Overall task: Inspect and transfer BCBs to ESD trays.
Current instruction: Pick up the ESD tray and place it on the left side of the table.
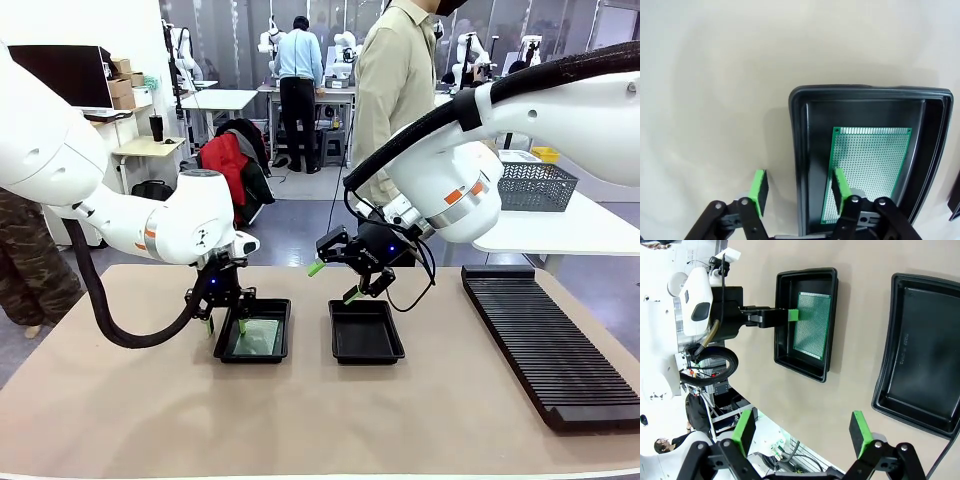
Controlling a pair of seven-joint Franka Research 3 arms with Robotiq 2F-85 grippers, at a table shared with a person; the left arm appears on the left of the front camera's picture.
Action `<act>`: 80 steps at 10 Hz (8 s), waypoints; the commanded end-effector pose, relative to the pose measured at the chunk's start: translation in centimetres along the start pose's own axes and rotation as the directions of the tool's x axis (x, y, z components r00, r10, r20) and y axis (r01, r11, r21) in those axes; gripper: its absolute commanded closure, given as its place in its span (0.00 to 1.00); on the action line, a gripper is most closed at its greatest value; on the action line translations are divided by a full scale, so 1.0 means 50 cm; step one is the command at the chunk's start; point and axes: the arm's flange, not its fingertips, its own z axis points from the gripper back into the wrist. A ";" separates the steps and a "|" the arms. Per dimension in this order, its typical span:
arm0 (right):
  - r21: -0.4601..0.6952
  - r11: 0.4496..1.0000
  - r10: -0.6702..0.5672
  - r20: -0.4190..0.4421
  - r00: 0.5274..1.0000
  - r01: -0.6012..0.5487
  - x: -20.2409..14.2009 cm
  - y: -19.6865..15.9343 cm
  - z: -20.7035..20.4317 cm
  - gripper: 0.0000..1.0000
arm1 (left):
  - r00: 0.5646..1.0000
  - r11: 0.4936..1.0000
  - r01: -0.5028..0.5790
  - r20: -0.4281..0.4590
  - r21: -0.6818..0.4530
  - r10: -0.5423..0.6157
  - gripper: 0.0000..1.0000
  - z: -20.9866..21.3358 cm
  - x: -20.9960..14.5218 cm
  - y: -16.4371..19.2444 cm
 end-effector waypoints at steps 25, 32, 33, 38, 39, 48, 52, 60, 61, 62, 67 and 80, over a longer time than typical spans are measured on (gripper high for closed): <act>0.001 1.000 -0.003 0.002 1.000 0.003 -0.001 0.000 0.003 0.00 | 0.999 0.997 -0.007 0.038 -0.077 0.010 0.97 0.026 -0.008 0.047; 0.001 1.000 -0.003 0.002 1.000 0.003 -0.001 0.000 0.003 0.00 | 0.997 0.967 0.064 0.059 -0.247 -0.051 0.97 0.061 0.005 0.175; 0.001 1.000 -0.003 0.002 1.000 0.003 -0.001 0.000 0.003 0.00 | 0.996 0.960 0.072 0.066 -0.269 -0.057 0.97 0.064 0.004 0.200; 0.001 1.000 -0.003 0.002 1.000 0.003 -0.001 0.000 0.003 0.00 | 0.994 0.947 0.063 0.101 -0.316 -0.032 0.97 0.055 -0.039 0.382; 0.001 1.000 -0.003 0.002 1.000 0.003 -0.001 0.000 0.003 0.00 | 0.994 0.948 0.048 0.106 -0.316 -0.014 0.97 0.056 -0.050 0.423; 0.001 1.000 -0.003 0.002 1.000 0.003 -0.001 0.000 0.003 0.00 | 0.994 0.956 -0.006 0.099 -0.293 0.036 0.97 0.030 -0.080 0.590; 0.001 1.000 -0.003 0.002 1.000 0.003 -0.001 0.000 0.003 0.00 | 0.994 0.960 -0.025 0.097 -0.278 0.055 0.97 0.014 -0.078 0.570; 0.001 1.000 -0.003 0.002 1.000 0.003 -0.001 0.000 0.003 0.00 | 0.997 0.970 -0.036 0.051 -0.241 0.050 0.74 0.039 -0.078 0.575; 0.001 1.000 -0.003 0.002 1.000 0.003 -0.001 0.000 0.003 0.00 | 0.998 0.973 -0.033 0.050 -0.230 0.046 0.62 0.053 -0.084 0.575; 0.001 1.000 -0.003 0.002 1.000 0.003 -0.001 0.000 0.003 0.00 | 0.998 0.979 -0.032 0.048 -0.201 0.042 0.56 0.073 -0.091 0.568; 0.001 1.000 -0.003 0.002 1.000 0.003 -0.001 0.000 0.003 0.00 | 1.000 0.999 -0.026 0.016 -0.041 0.026 0.08 0.203 -0.126 0.539; 0.001 1.000 -0.003 0.002 1.000 0.003 -0.001 0.000 0.003 0.00 | 0.998 0.999 -0.031 0.063 0.028 0.029 0.00 0.379 -0.184 0.509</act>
